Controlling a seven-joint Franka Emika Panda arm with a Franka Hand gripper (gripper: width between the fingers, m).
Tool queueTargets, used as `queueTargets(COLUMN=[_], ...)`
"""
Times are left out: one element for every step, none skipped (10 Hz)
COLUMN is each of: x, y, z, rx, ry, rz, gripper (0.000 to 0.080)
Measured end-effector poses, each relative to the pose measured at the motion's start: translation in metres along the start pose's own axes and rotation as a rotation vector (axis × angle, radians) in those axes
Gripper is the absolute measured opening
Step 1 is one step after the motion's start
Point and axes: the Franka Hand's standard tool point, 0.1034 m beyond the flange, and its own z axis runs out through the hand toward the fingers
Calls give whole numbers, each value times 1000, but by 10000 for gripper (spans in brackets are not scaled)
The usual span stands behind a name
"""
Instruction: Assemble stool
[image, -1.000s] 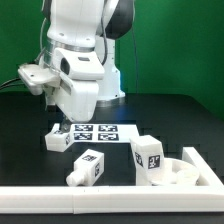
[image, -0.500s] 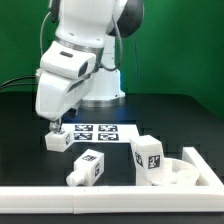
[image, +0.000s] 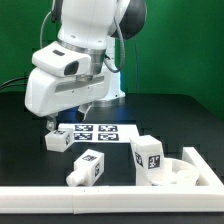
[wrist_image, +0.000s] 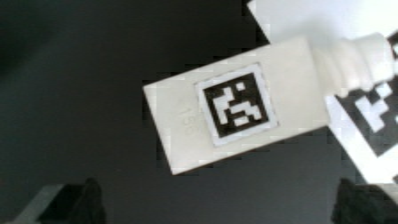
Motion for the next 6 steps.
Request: queueTargets(x=[1, 3, 2, 2, 3, 4], y=[5, 8, 6, 4, 3, 3], z=[-2, -3, 0, 3, 3, 3], rx=[18, 35, 65, 87, 87, 88], ry=[-6, -5, -14, -20, -22, -23], rz=[156, 322, 482, 601, 636, 671], gripper=[648, 648, 648, 648, 648, 648])
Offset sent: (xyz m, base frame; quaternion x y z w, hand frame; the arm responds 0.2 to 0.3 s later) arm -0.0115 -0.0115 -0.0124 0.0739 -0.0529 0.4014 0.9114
